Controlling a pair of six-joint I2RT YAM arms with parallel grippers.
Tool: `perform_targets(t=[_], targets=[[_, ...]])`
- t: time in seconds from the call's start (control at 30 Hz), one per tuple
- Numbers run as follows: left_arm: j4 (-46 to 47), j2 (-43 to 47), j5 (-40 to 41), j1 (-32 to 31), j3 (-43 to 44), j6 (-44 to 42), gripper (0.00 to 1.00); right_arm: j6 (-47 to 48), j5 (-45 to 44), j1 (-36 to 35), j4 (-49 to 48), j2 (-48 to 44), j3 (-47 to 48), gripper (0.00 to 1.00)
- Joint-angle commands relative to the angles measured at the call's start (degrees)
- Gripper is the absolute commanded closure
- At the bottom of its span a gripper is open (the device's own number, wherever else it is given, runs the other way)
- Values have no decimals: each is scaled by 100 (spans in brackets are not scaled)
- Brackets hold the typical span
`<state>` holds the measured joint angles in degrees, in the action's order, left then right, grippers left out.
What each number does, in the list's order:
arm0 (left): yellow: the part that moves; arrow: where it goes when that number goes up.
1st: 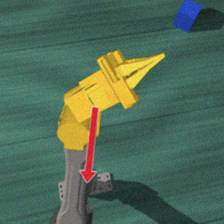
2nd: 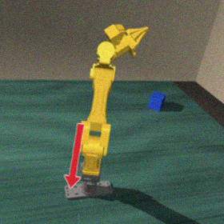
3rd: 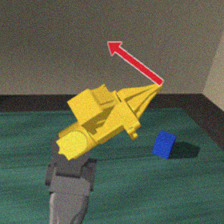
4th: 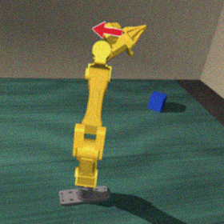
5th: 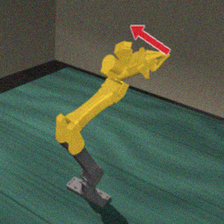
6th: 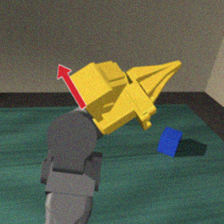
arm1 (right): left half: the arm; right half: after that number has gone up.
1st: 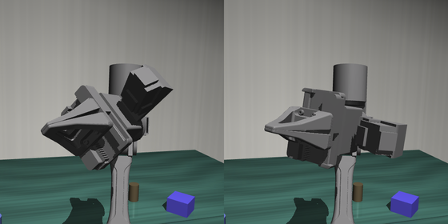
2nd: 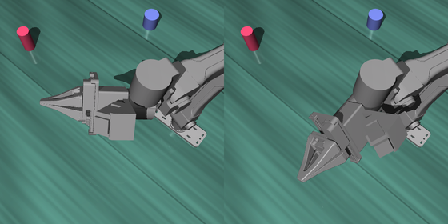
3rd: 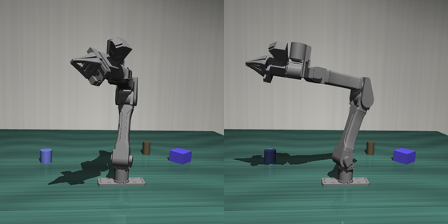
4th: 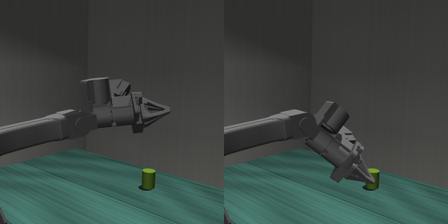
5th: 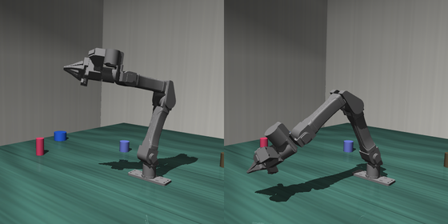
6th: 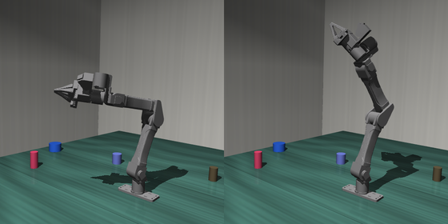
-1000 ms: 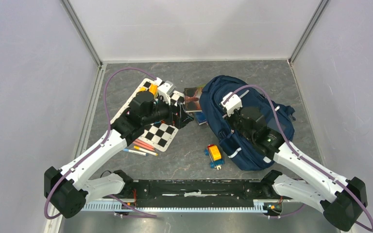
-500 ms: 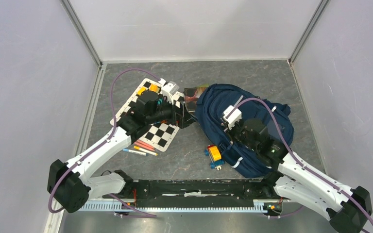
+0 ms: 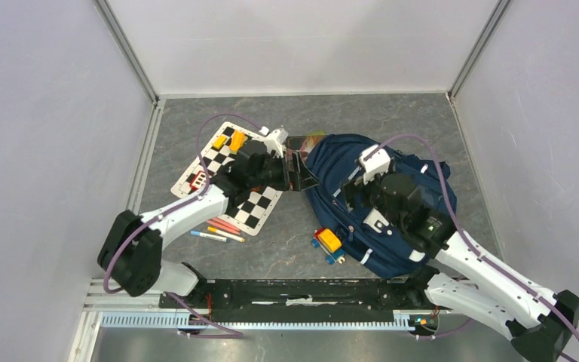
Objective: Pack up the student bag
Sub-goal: Adjust the student bag at the center of the board.
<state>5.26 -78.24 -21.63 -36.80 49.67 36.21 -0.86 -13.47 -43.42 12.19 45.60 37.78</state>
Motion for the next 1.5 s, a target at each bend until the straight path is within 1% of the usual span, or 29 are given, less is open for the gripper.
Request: perform_targets(t=[0.0, 0.03, 0.07, 0.17, 0.3, 0.37, 0.4, 0.47, 0.6, 0.7, 0.77, 0.8, 0.87, 0.97, 1.1, 1.27, 1.37, 1.47], targets=[[-49, -488, 285, -62, 598, 267, 0, -790, -1838, 112, 783, 364, 904, 2], [-213, -643, 325, -74, 760, 213, 0, -831, -1929, 292, 874, 520, 1022, 2], [-455, -766, 382, -80, 896, 159, 0, -832, -1696, 582, 907, 667, 1120, 2], [-1185, -1130, 508, -82, 1367, -62, 0, -878, -603, 1611, 797, 1037, 1312, 2], [-1391, -1459, 339, -82, 1740, -340, 4, -1045, 88, 2610, 407, 1675, 1507, 2], [-1511, -1657, 358, -82, 1931, -454, 8, -1251, 471, 3076, 167, 2100, 1610, 2], [-1584, -1756, 405, -82, 2055, -512, 11, -1329, 622, 3246, 84, 2278, 1666, 2], [-1772, -1959, 568, -82, 2283, -648, 12, -1445, 875, 3550, -114, 2676, 1816, 2], [-2103, -2249, 1243, -84, 2772, -1094, 13, -1546, 1107, 3996, -419, 3466, 2207, 2], [-2235, -2500, 1618, -82, 3162, -1320, 10, -1551, 1328, 4262, -480, 4075, 2657, 2], [-2153, -2633, 1856, -82, 3369, -1447, 5, -1521, 1330, 4306, -432, 4413, 2891, 2], [-2074, -2720, 1896, -82, 3504, -1529, 2, -1491, 1330, 4488, -376, 4514, 2966, 2], [-1951, -2931, 1787, -82, 3787, -1695, 0, -1442, 1242, 4595, -204, 4652, 3045, 2], [-2081, -3405, 1599, -82, 4371, -1879, 0, -1426, 1072, 4877, 7, 4604, 2892, 2], [-2134, -3898, 1481, -82, 4890, -2117, 0, -1382, 1036, 5550, 219, 4081, 2268, 2], [-2151, -4356, 1064, -83, 5277, -2238, 0, -1171, 963, 6327, 337, 2859, 1028, 2], [-2228, -4529, 987, -99, 5403, -2267, 0, -1120, 678, 6589, 508, 2189, 385, 2], [-2240, -4594, 898, -116, 5400, -2274, 0, -1255, 552, 6818, 377, 1556, -285, 2]])
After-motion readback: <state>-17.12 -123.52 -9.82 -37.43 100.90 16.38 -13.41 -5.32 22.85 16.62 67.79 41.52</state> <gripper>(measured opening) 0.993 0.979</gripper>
